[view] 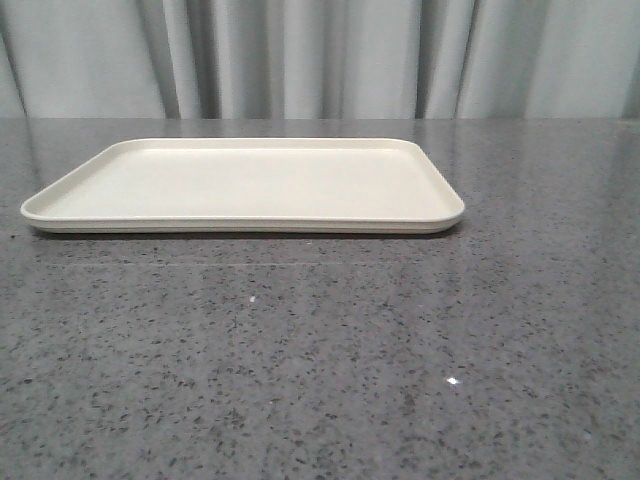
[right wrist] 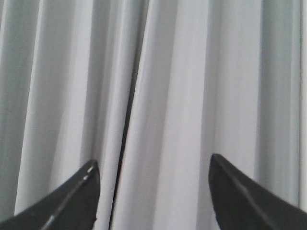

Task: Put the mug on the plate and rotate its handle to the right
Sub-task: 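Lower the open left gripper into the mug and grip its rim, then lift the mug with the left gripper and carry it over the tray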

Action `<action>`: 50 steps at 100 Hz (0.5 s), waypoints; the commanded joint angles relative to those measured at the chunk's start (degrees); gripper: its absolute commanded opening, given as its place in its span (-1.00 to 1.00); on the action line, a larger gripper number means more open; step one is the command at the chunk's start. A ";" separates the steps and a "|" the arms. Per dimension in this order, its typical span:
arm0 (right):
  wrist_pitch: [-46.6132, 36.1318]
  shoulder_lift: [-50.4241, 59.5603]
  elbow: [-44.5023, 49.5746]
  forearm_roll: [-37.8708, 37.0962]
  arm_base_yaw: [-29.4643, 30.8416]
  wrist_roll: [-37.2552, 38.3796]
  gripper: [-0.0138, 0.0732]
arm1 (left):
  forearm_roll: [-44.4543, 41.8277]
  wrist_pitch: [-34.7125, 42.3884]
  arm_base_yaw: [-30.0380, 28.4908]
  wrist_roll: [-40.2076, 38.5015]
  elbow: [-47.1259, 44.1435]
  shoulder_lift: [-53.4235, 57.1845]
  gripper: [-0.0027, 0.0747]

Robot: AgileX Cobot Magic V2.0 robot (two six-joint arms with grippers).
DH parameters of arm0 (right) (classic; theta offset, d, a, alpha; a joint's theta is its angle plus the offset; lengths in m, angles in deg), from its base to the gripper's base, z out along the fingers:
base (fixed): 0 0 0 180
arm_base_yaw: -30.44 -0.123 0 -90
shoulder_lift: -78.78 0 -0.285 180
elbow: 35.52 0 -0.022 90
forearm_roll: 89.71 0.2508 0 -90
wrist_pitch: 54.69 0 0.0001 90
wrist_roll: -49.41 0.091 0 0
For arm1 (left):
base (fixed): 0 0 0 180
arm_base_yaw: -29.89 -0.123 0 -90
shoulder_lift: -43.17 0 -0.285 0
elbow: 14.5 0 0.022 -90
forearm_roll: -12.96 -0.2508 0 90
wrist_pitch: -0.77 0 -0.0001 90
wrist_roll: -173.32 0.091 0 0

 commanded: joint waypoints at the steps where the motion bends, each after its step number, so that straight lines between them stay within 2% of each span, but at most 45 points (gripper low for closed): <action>1: -0.13 -0.80 -1.22 -0.74 0.15 -0.43 0.45 | 0.11 2.19 0.37 0.04 1.25 0.75 -0.07; 50: -0.30 -0.80 -1.21 -0.74 0.15 -0.43 0.45 | 0.11 2.85 0.37 0.04 1.25 -2.33 -0.07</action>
